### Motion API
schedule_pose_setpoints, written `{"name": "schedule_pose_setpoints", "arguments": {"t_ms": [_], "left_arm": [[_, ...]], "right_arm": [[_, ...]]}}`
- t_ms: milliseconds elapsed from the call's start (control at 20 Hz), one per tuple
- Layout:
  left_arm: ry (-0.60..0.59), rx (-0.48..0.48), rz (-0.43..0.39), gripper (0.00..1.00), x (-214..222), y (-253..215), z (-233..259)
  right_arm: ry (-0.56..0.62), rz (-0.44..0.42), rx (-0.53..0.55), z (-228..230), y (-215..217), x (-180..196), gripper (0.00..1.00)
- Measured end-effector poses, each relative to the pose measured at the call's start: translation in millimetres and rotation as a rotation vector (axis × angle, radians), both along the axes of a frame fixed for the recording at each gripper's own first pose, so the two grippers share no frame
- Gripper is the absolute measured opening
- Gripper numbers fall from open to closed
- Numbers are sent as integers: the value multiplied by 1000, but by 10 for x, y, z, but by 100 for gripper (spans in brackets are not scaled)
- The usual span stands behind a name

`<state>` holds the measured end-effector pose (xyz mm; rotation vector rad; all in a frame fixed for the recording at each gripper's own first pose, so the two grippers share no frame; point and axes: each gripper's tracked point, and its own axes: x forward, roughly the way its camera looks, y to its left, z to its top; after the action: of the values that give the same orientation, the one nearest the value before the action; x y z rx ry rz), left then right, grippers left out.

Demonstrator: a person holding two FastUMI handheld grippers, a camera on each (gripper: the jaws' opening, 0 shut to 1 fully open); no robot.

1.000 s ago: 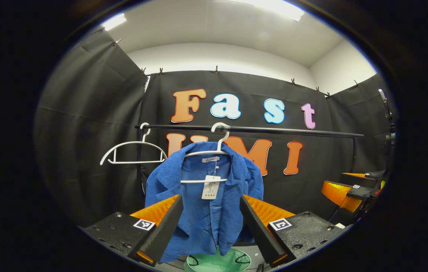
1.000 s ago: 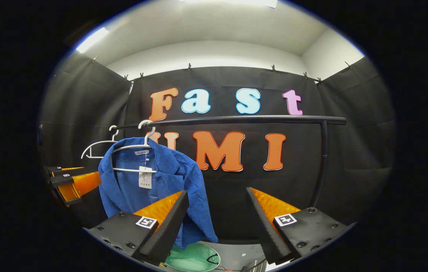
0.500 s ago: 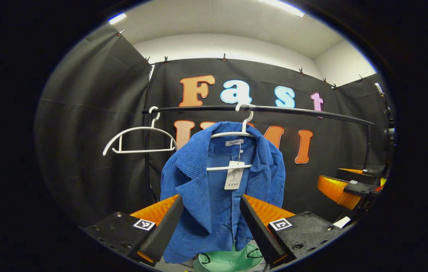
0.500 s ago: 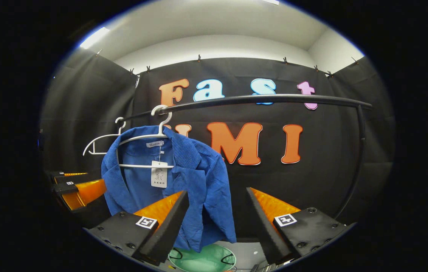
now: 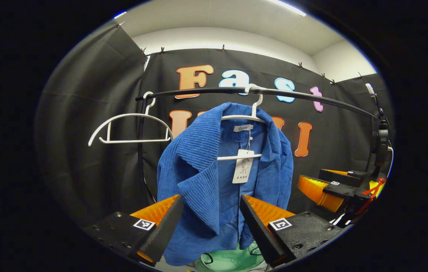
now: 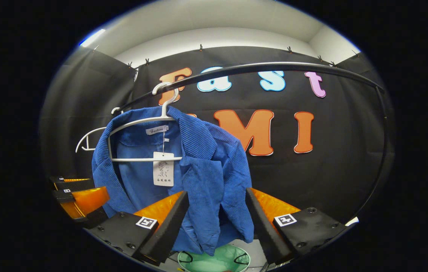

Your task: Grasp the clothes on the hanger with both hands and then place them into the laundry hamper below.

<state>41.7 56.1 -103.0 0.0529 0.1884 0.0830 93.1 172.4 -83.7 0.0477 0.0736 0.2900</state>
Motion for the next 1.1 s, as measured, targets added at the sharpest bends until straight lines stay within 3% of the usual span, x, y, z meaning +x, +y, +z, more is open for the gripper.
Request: {"name": "schedule_pose_setpoints", "arguments": {"t_ms": [200,300,350,400,600,800,1050,1100], "left_arm": [[11,-5,30,94,139,158,-106],[18,0,39,94,214,207,-171],[26,-1,40,95,247,223,-212],[36,-4,38,92,281,233,-255],[58,-16,17,95,388,234,-367],[65,-2,6,94,465,279,-421],[65,-28,7,84,524,353,-455],[68,-30,7,78,526,361,-462]], "right_arm": [[16,16,0,-164,152,194,97],[37,16,2,-247,194,302,93],[39,12,0,-268,206,373,97],[42,9,-1,-290,207,417,97],[68,31,28,-417,345,617,93],[112,50,44,-616,478,761,97],[142,72,103,-702,573,889,92],[142,68,109,-690,546,917,90]]}}
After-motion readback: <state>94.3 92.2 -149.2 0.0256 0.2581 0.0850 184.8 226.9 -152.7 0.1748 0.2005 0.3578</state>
